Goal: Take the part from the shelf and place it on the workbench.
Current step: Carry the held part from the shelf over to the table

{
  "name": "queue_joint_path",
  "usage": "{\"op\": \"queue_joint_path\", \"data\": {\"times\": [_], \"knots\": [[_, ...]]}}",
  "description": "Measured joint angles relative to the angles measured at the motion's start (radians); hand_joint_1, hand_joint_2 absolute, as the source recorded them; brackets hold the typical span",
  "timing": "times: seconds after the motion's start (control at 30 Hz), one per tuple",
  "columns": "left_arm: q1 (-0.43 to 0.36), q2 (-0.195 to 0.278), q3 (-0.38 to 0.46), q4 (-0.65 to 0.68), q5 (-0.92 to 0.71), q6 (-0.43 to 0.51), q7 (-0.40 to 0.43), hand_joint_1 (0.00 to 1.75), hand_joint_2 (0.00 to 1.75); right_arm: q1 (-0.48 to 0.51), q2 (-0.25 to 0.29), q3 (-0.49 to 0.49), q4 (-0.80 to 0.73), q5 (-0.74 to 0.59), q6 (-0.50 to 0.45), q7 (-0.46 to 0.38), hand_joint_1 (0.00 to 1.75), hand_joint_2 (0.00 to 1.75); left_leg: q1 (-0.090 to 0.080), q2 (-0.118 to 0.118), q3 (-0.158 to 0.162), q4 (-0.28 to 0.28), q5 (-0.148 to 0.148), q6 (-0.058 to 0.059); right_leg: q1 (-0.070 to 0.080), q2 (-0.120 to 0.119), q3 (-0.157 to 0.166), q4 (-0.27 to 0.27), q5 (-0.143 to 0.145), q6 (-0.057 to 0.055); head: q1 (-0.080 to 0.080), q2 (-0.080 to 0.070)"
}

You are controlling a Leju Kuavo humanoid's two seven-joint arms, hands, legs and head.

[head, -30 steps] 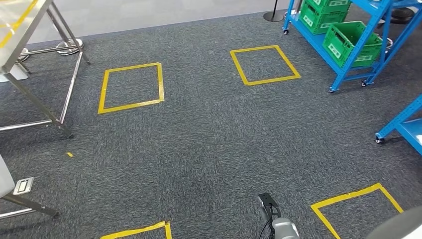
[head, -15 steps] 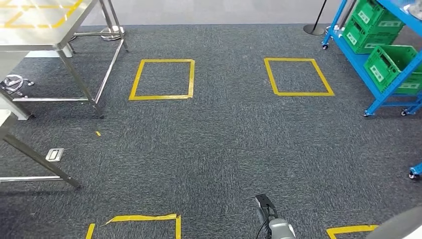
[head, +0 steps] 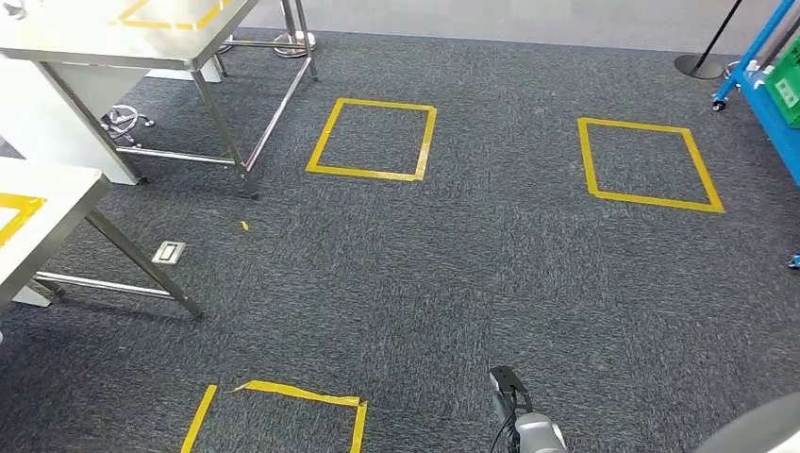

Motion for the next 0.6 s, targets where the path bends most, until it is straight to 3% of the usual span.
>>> {"op": "queue_joint_path", "data": {"times": [0.03, 0.07, 0.1, 0.13, 0.17, 0.2, 0.27, 0.33, 0.4, 0.43, 0.5, 0.57, 0.6], "knots": [[0.000, -0.002, 0.001, 0.000, -0.002, 0.000, -0.001, 1.75, 1.75, 0.002, 0.000, 0.000, 0.000, 0.000, 0.001, -0.001, 0.00, 0.00, -0.002, 0.033, -0.029, 0.063, -0.032, -0.002, 0.003, -0.015, 0.001, -0.001, -0.001, -0.004, -0.001, 0.000], [0.002, -0.004, 0.001, 0.000, -0.003, 0.000, -0.002, 1.75, 1.75, 0.003, 0.000, -0.001, 0.000, 0.000, 0.001, -0.002, 0.00, 0.00, -0.002, 0.051, -0.061, 0.130, -0.061, -0.003, 0.007, -0.030, 0.001, -0.002, -0.002, -0.007, -0.002, 0.000], [0.005, -0.006, 0.001, 0.000, -0.004, 0.000, -0.002, 1.75, 1.75, 0.005, 0.000, -0.001, 0.000, 0.000, 0.002, -0.002, 0.00, 0.00, -0.002, 0.058, -0.085, 0.184, -0.080, -0.003, 0.009, -0.045, 0.001, -0.001, -0.003, -0.009, -0.002, 0.000], [0.008, -0.007, 0.001, 0.000, -0.005, 0.000, -0.003, 1.75, 1.75, 0.005, 0.000, -0.002, 0.000, 0.000, 0.003, -0.002, 0.00, 0.00, -0.002, 0.061, -0.093, 0.205, -0.080, -0.002, 0.012, -0.061, 0.002, -0.001, -0.004, -0.011, -0.002, 0.000], [0.010, -0.008, 0.001, 0.000, -0.005, 0.000, -0.004, 1.75, 1.75, 0.005, 0.000, -0.002, 0.000, 0.000, 0.003, -0.002, 0.00, 0.00, -0.003, 0.064, -0.078, 0.183, -0.062, 0.001, 0.014, -0.075, 0.003, -0.001, -0.006, -0.013, -0.002, 0.000], [0.010, -0.008, 0.001, -0.001, -0.005, 0.000, -0.004, 1.75, 1.75, 0.005, 0.000, -0.002, 0.000, 0.000, 0.004, -0.002, 0.00, 0.00, -0.005, 0.071, -0.046, 0.127, -0.033, 0.006, 0.017, -0.089, 0.006, -0.001, -0.008, -0.013, -0.002, 0.000], [0.010, -0.007, 0.002, -0.005, -0.005, 0.000, -0.006, 1.75, 1.75, 0.004, 0.001, -0.002, 0.000, 0.000, 0.005, -0.002, 0.00, 0.00, -0.017, 0.118, 0.029, -0.007, 0.011, 0.024, 0.022, -0.114, 0.014, -0.001, -0.013, -0.011, -0.002, 0.000], [0.008, -0.007, 0.003, -0.009, -0.005, 0.000, -0.007, 1.75, 1.75, 0.004, 0.002, -0.002, 0.000, 0.000, 0.005, -0.002, 0.00, 0.00, -0.029, 0.145, 0.061, -0.066, 0.020, 0.040, 0.025, -0.137, 0.020, -0.003, -0.018, -0.004, -0.002, 0.000], [0.009, -0.005, 0.004, -0.012, -0.005, 0.000, -0.007, 1.75, 1.75, 0.003, 0.002, -0.002, 0.000, 0.000, 0.006, -0.002, 0.00, 0.00, -0.029, 0.120, 0.063, -0.072, 0.025, 0.049, 0.027, -0.161, 0.026, -0.007, -0.021, 0.005, -0.001, 0.000], [0.009, -0.003, 0.005, -0.013, -0.005, 0.000, -0.007, 1.75, 1.75, 0.002, 0.002, -0.002, 0.000, 0.000, 0.006, -0.002, 0.00, 0.00, -0.025, 0.107, 0.066, -0.078, 0.029, 0.052, 0.026, -0.156, 0.028, -0.005, -0.025, 0.012, -0.001, 0.000], [0.006, -0.003, 0.006, -0.015, -0.005, 0.000, -0.007, 1.75, 1.75, -0.001, 0.002, -0.002, 0.000, 0.000, 0.006, -0.002, 0.00, 0.00, -0.014, 0.083, 0.072, -0.091, 0.038, 0.061, 0.024, -0.103, 0.007, 0.048, -0.058, 0.023, 0.000, 0.000], [0.005, -0.010, 0.006, -0.015, -0.005, 0.000, -0.007, 1.75, 1.75, 0.000, 0.001, -0.003, 0.000, 0.000, 0.005, -0.002, 0.00, 0.00, -0.010, 0.059, 0.069, -0.092, 0.040, 0.064, 0.019, -0.041, -0.055, 0.172, -0.113, 0.031, 0.001, 0.000], [0.007, -0.013, 0.005, -0.015, -0.005, 0.000, -0.007, 1.75, 1.75, 0.002, 0.000, -0.003, 0.000, 0.000, 0.005, -0.001, 0.00, 0.00, -0.009, 0.046, 0.068, -0.091, 0.040, 0.065, 0.018, -0.032, -0.088, 0.231, -0.132, 0.033, 0.001, 0.000]]}}
